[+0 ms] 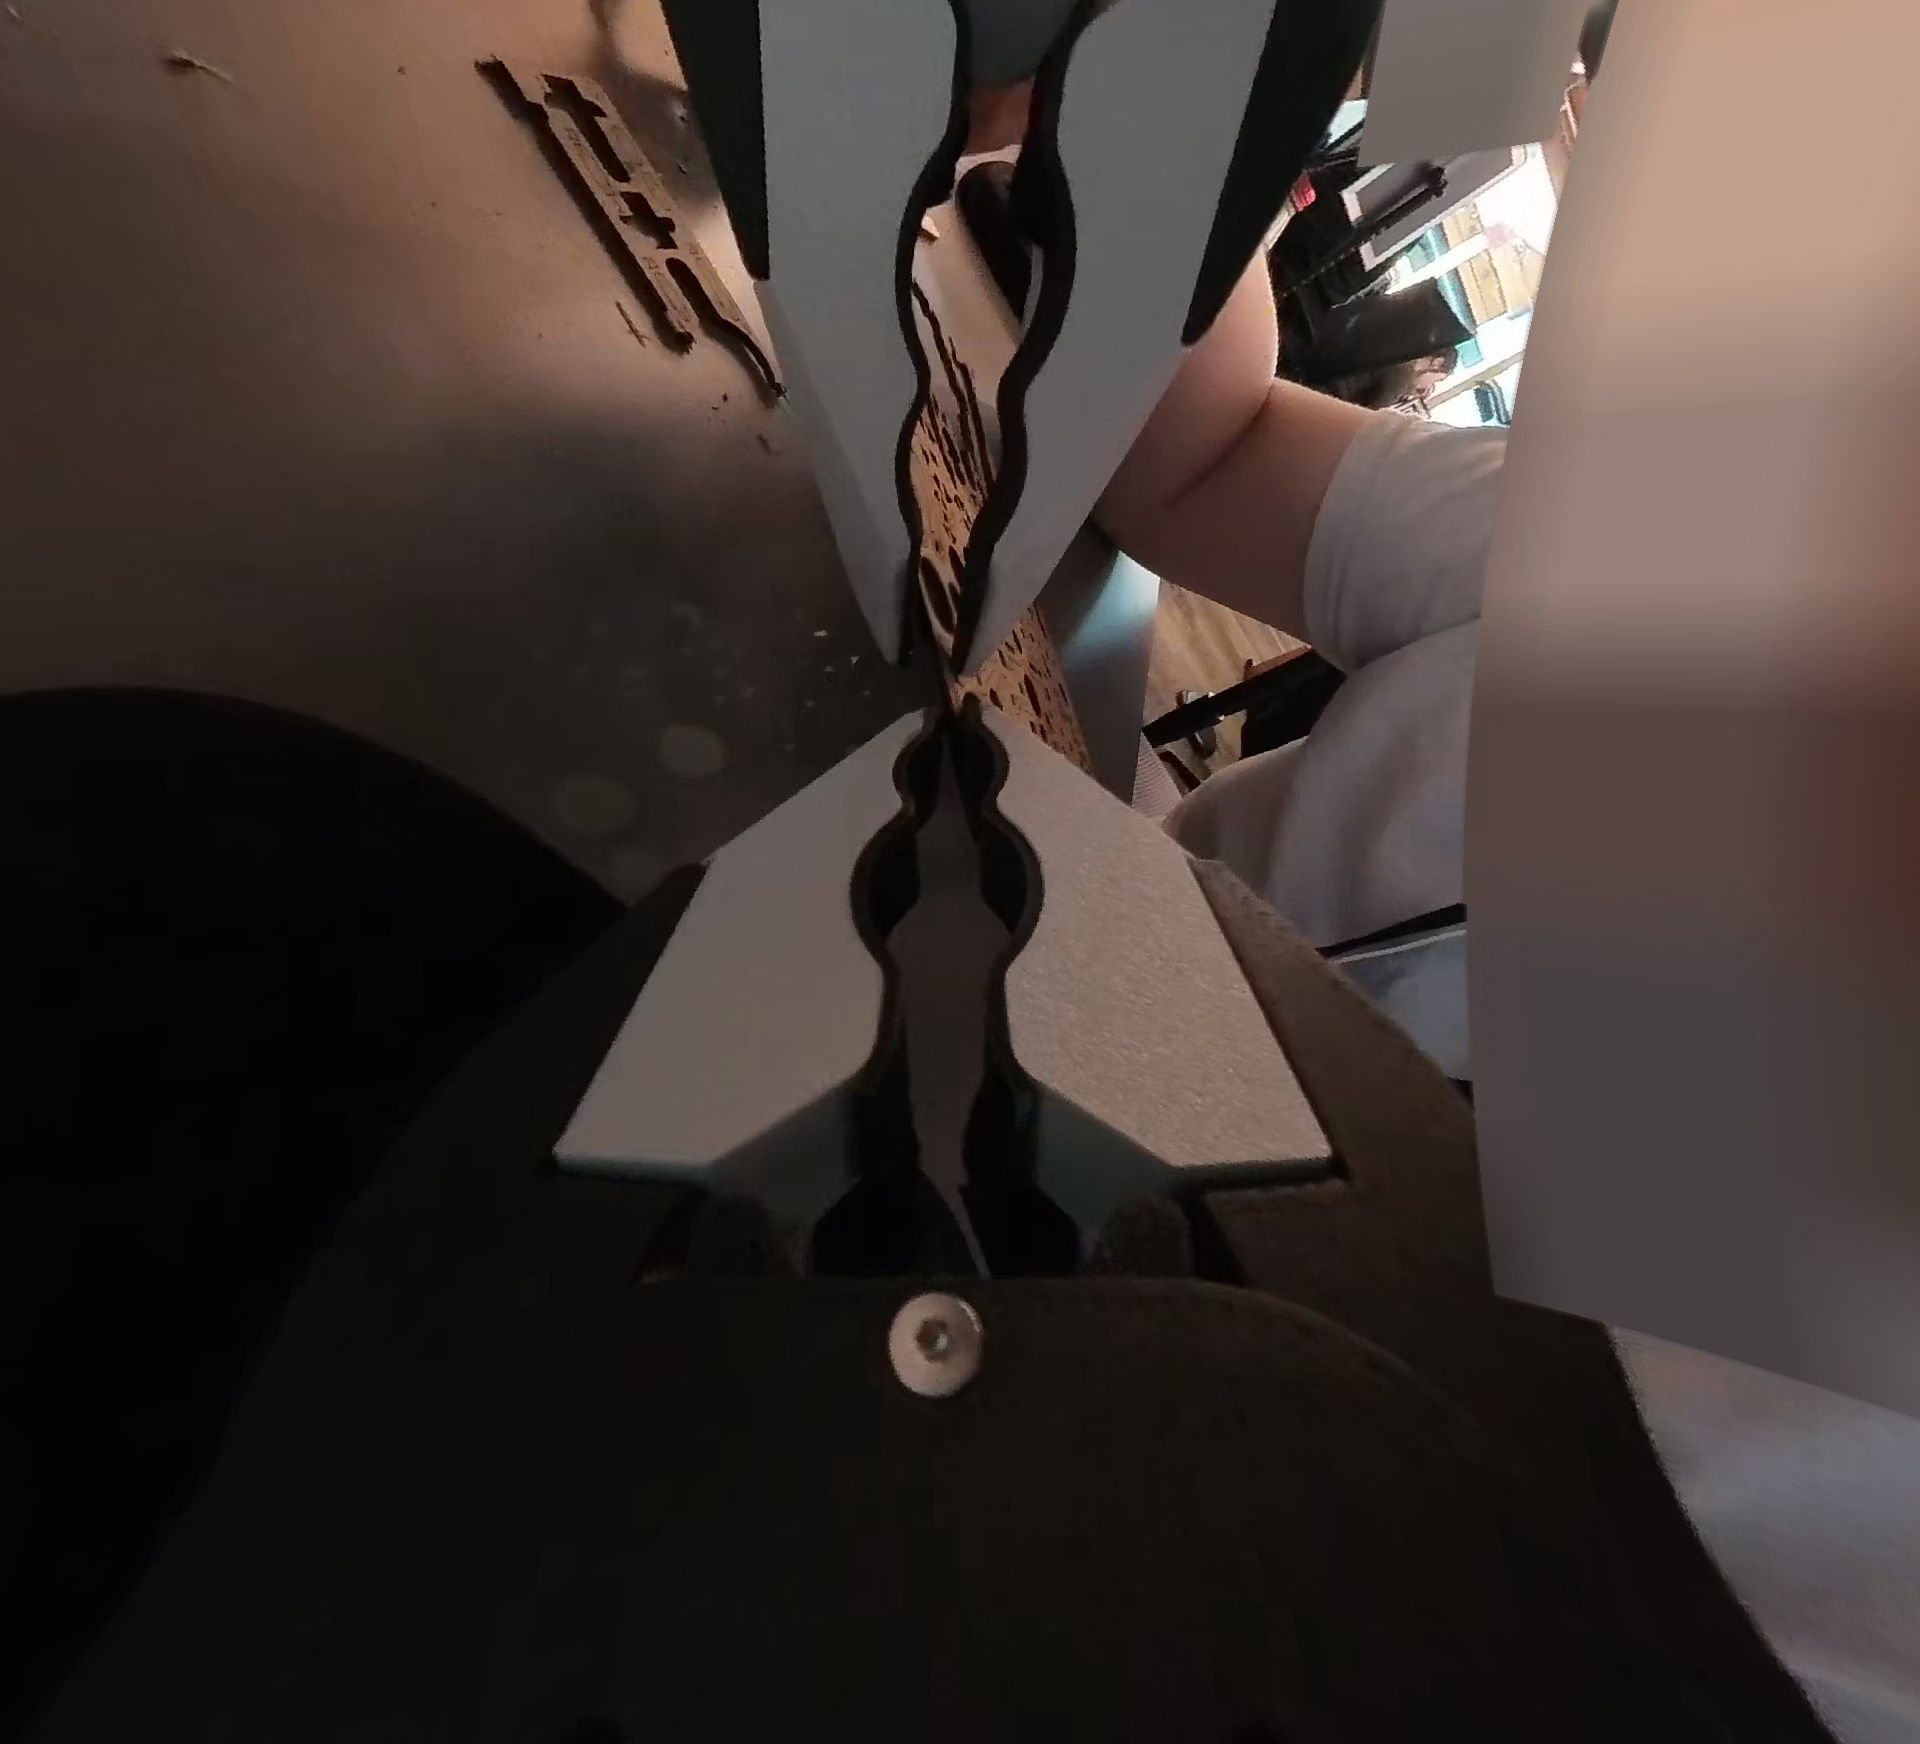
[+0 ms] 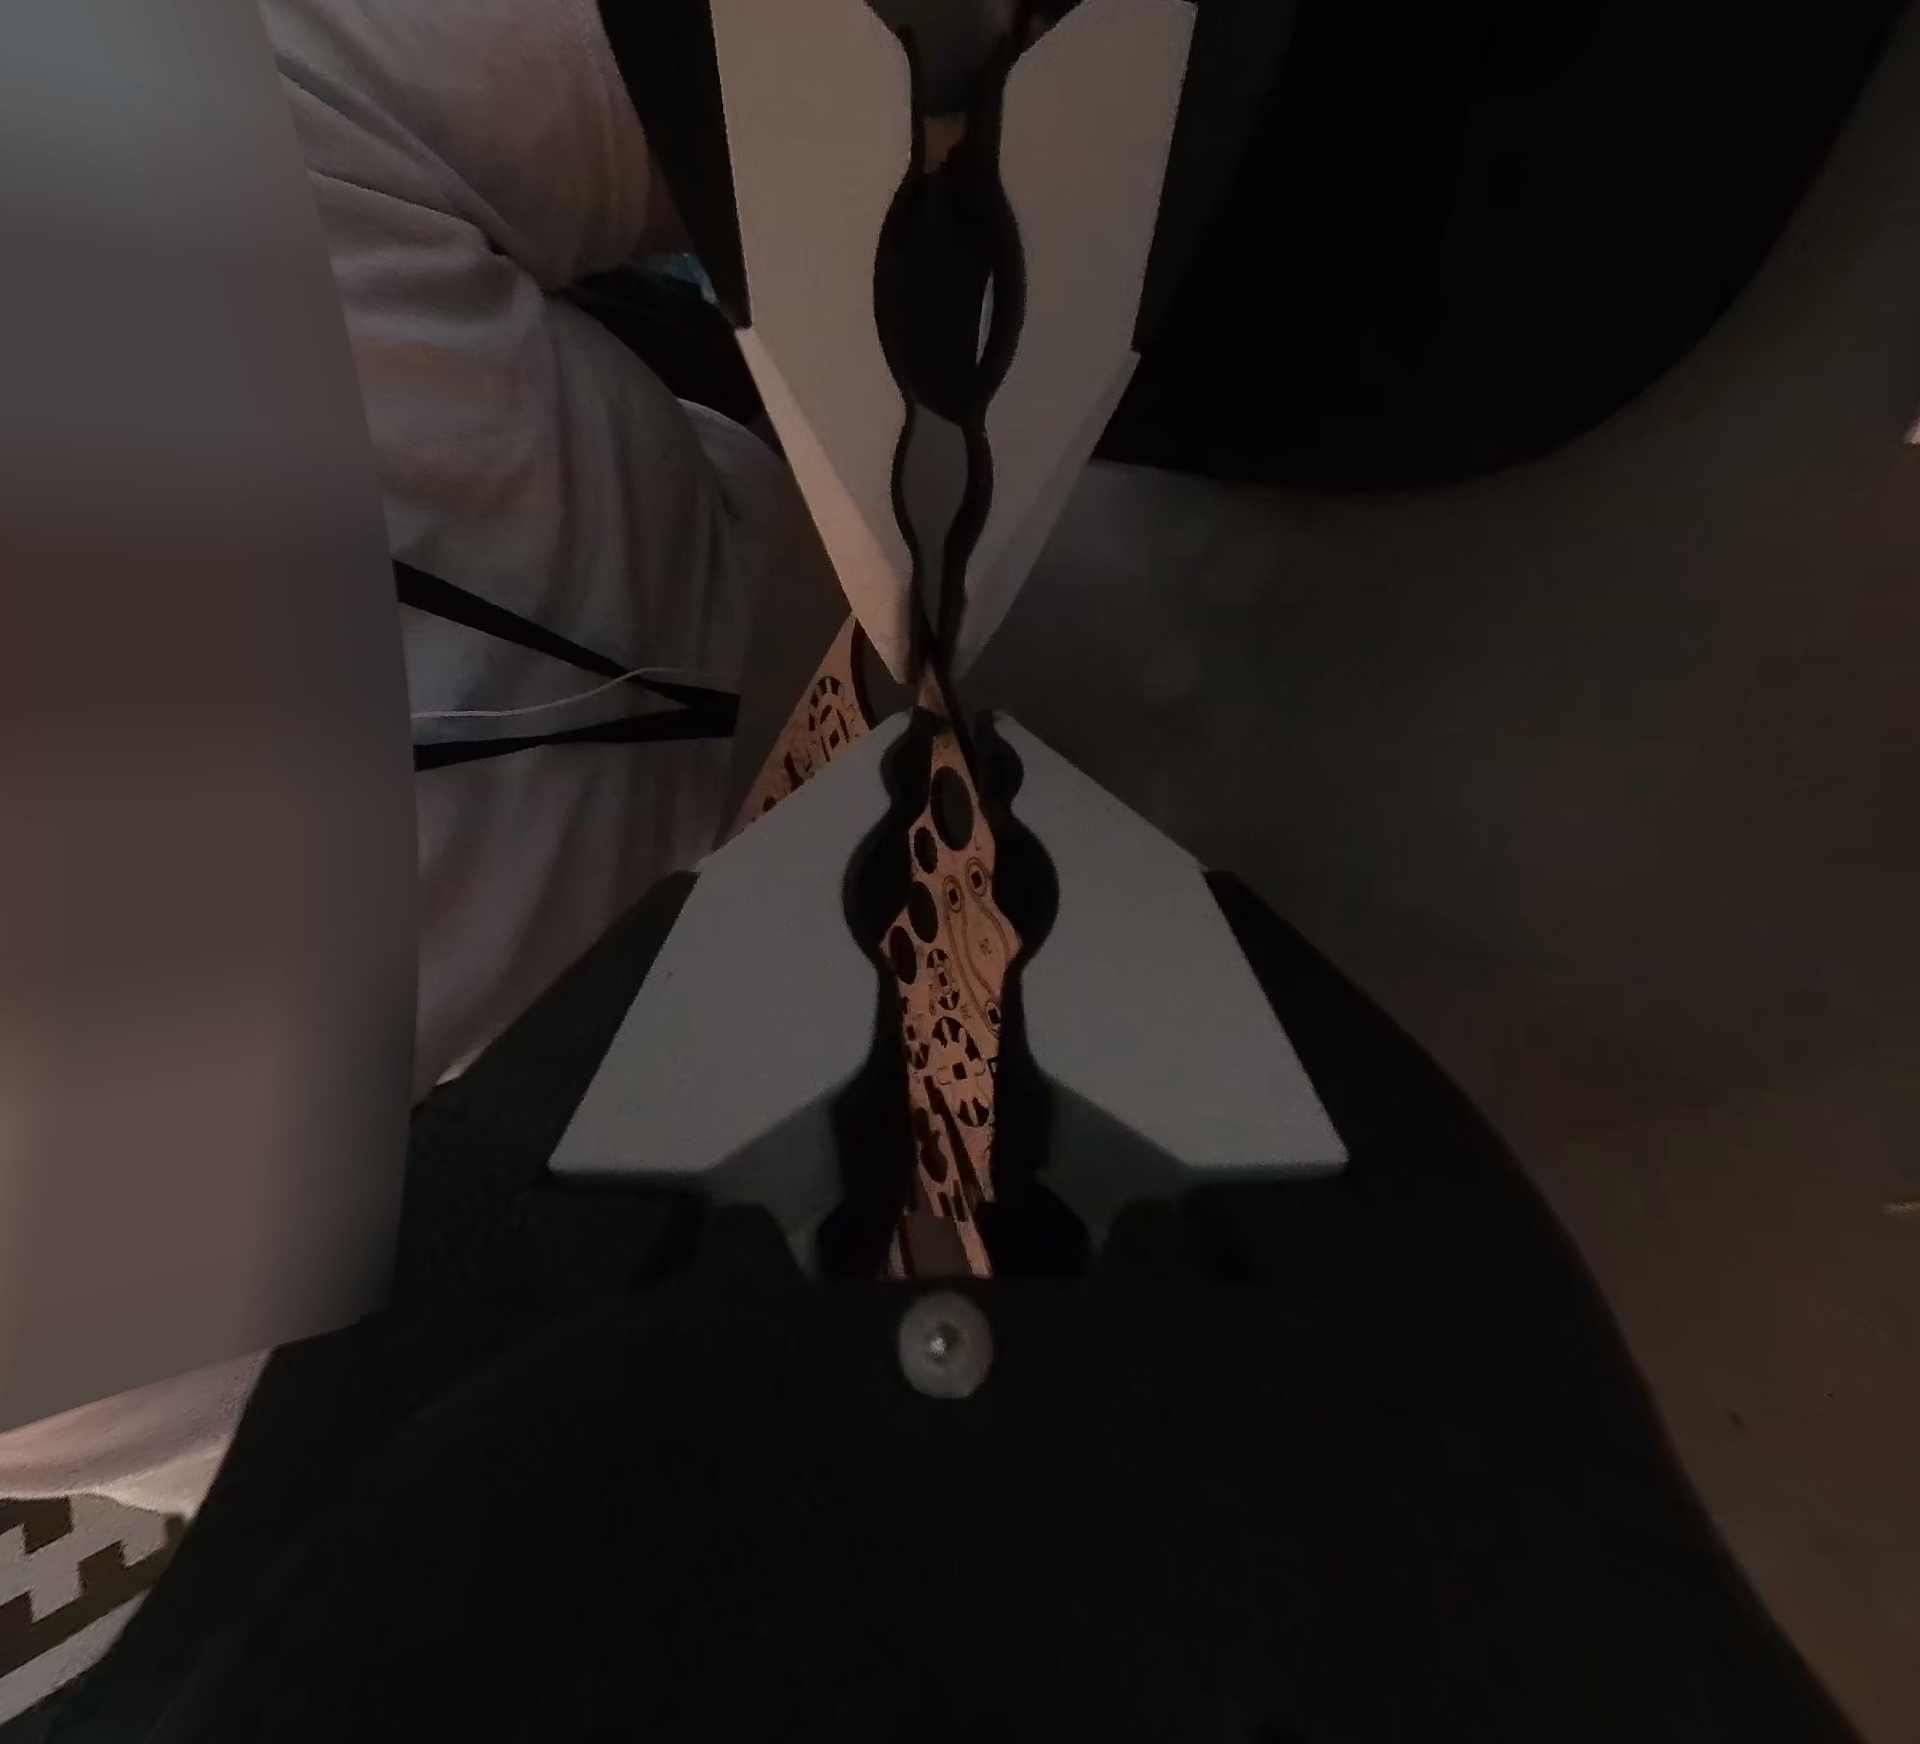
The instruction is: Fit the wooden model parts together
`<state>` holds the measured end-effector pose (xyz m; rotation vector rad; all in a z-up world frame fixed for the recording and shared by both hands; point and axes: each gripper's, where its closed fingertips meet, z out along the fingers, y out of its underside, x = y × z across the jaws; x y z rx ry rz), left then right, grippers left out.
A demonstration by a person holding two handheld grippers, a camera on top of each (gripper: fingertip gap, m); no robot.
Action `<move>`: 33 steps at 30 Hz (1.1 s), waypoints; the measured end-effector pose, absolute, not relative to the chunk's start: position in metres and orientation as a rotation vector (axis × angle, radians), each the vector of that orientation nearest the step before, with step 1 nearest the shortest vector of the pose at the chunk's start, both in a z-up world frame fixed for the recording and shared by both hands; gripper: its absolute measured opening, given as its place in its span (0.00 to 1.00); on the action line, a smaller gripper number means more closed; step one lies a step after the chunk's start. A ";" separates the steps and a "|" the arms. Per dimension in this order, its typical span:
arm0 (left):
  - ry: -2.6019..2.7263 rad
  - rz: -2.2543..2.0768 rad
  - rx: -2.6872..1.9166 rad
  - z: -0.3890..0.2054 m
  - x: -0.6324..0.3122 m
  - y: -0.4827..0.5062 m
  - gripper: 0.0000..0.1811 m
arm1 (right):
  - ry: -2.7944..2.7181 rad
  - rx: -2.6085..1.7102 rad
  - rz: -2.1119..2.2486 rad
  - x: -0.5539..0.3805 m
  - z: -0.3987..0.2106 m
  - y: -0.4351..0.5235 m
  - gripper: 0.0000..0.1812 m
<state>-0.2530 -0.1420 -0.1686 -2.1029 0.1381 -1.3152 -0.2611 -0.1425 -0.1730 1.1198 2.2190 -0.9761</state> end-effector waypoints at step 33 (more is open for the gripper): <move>0.107 -1.320 -2.061 -0.164 -0.259 -0.141 0.01 | 2.275 1.187 -0.976 -0.268 -0.168 -0.142 0.04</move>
